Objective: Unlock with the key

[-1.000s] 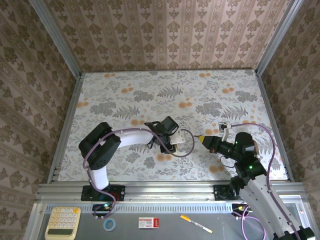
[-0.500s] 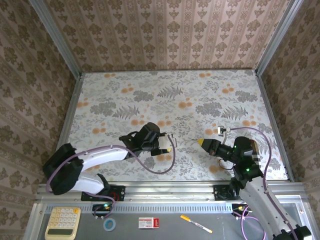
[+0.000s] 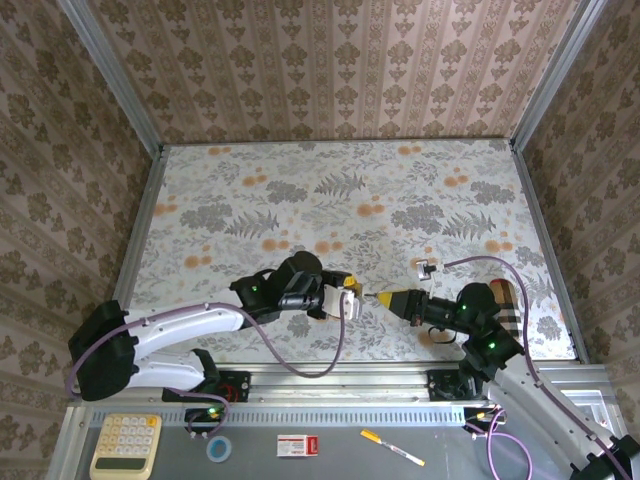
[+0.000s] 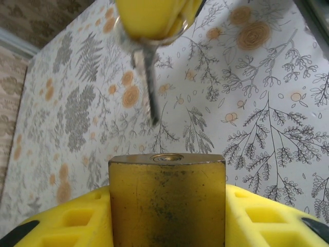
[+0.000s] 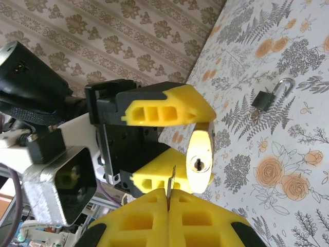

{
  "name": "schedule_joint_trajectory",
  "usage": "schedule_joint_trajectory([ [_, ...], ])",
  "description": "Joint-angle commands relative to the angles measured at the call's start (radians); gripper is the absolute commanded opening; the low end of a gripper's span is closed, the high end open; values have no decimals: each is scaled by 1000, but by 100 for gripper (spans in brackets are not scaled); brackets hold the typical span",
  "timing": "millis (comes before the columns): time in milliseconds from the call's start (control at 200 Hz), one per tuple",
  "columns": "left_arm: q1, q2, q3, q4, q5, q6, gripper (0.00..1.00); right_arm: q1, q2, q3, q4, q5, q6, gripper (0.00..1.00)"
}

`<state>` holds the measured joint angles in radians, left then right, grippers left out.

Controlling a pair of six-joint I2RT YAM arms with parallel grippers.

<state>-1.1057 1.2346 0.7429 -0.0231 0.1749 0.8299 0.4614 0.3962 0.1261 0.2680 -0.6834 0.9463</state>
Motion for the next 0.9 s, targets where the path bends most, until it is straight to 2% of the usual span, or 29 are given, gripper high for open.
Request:
schedule_joint_trajectory([
  [0,-7,-39,75,-42,24,127,14,8,-26,-17,47,28,-13,0],
  [235,-10,-38,126,-124,32,201,12,10,-68,-44,47,28,-10,0],
  [895,-7,-3,159,-112,58,141,10,52,-99,-65,91,65,2,0],
])
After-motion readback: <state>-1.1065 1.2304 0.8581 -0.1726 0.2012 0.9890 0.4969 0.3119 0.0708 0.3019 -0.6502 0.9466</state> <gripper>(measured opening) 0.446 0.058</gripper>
